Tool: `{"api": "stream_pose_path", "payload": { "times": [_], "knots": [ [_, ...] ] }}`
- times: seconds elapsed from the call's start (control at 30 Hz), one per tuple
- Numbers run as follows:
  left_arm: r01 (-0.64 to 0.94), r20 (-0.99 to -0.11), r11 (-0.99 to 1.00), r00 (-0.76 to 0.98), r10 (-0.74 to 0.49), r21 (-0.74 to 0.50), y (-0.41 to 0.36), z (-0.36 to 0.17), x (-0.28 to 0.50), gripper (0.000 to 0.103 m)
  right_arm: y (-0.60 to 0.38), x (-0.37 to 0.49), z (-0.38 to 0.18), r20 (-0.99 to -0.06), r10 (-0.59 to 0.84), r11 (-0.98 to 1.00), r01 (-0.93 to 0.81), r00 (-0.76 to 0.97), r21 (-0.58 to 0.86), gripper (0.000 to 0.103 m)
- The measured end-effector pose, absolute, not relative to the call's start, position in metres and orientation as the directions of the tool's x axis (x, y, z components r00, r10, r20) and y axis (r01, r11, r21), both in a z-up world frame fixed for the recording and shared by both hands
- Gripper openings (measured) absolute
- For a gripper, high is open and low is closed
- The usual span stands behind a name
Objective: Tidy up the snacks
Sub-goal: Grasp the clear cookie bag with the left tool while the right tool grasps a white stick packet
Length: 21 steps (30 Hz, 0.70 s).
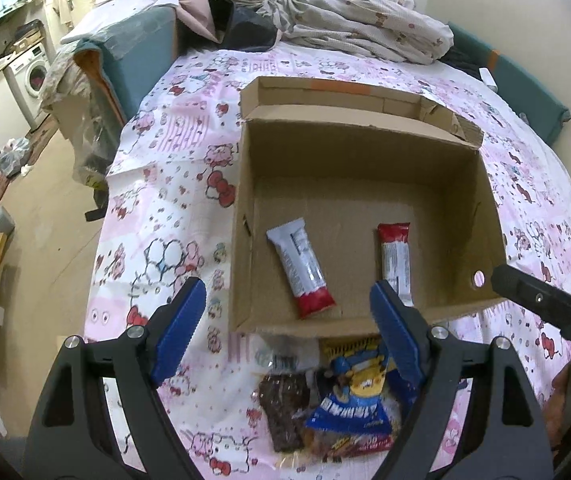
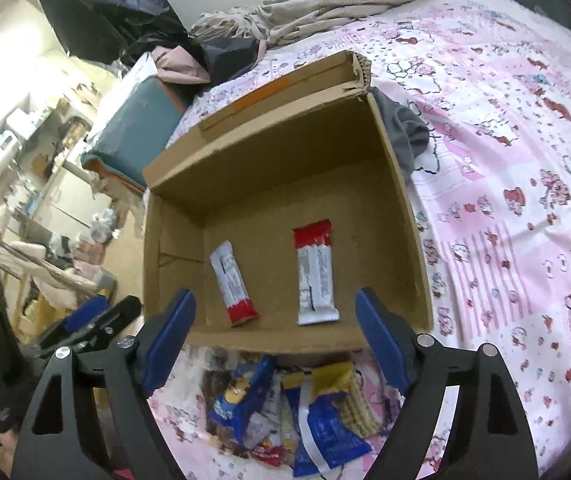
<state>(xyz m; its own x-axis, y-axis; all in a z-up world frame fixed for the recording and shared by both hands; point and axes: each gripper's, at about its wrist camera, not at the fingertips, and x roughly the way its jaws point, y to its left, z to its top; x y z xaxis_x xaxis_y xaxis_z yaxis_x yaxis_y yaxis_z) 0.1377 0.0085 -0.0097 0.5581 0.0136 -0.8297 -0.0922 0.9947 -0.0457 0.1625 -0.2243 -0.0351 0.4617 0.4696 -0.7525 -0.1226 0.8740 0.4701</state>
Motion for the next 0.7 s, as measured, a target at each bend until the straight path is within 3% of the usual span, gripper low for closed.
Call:
{"api": "stream_pose_path", "payload": {
  "times": [0.7],
  "knots": [
    [-0.273, -0.914, 0.956, 0.406, 0.011, -0.110, 0.063, -0.049, 0.074, 0.081, -0.274, 0.098, -0.057, -0.817, 0.416, 0.885, 0.027, 0.400, 0.464, 0.085]
  ]
}}
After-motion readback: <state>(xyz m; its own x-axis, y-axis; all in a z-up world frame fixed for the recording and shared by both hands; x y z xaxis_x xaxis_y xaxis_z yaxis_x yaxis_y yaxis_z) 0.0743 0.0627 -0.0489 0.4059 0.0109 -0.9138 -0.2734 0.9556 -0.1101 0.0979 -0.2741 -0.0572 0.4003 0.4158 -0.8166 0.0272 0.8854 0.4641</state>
